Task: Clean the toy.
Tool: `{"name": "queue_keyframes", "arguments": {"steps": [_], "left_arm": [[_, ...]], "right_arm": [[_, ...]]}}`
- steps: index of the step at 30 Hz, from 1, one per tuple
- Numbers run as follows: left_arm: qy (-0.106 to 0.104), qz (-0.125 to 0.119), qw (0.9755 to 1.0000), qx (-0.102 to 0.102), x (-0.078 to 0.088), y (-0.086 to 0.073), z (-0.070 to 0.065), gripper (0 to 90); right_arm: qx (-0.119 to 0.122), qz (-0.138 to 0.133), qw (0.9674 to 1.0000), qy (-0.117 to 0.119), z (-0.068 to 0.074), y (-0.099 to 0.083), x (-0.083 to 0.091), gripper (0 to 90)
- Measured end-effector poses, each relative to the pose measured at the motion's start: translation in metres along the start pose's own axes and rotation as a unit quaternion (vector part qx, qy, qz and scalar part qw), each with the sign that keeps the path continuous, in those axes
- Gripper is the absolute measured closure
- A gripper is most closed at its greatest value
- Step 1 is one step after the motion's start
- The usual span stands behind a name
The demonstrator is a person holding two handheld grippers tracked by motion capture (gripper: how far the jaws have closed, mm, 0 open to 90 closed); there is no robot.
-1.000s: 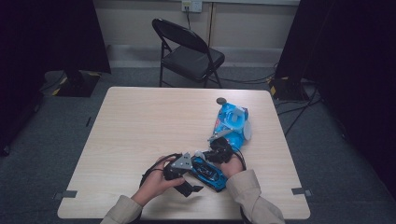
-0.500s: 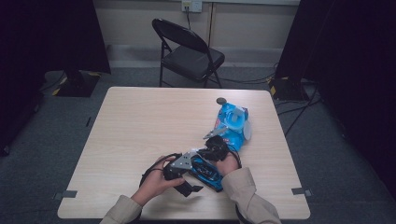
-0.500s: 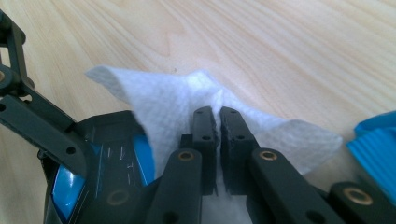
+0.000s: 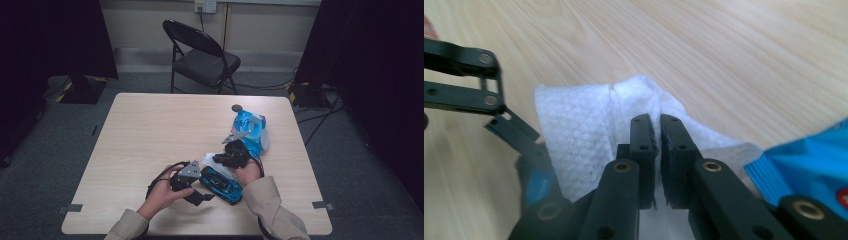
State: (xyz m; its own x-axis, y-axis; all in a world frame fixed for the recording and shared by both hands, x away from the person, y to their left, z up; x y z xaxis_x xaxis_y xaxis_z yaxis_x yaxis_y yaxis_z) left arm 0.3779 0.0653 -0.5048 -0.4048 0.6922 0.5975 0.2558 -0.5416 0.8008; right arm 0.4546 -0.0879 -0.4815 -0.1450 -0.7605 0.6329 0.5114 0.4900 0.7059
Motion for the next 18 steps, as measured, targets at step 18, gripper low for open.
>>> {"name": "queue_keyframes", "arguments": {"steps": [18], "left_arm": [[0.046, 0.002, 0.9981, 0.042, 0.063, -0.029, 0.025, 15.7]], "right_arm": [[0.053, 0.005, 0.997, 0.056, 0.056, 0.044, -0.023, 85.4]]}}
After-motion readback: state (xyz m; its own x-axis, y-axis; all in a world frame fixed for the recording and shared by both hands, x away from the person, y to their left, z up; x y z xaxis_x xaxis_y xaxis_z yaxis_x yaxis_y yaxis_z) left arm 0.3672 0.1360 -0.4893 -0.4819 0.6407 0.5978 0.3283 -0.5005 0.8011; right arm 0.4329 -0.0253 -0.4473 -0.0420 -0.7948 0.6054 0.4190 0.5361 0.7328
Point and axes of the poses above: each handheld gripper's, and its own axes: x roughly backward along the jaws, y roughly out of its top, z roughly to its left, the point moved 4 cm from there along -x, roughly forward along the jaws, and after that the axes turned 14 degrees about y, right-handed, at the moved point
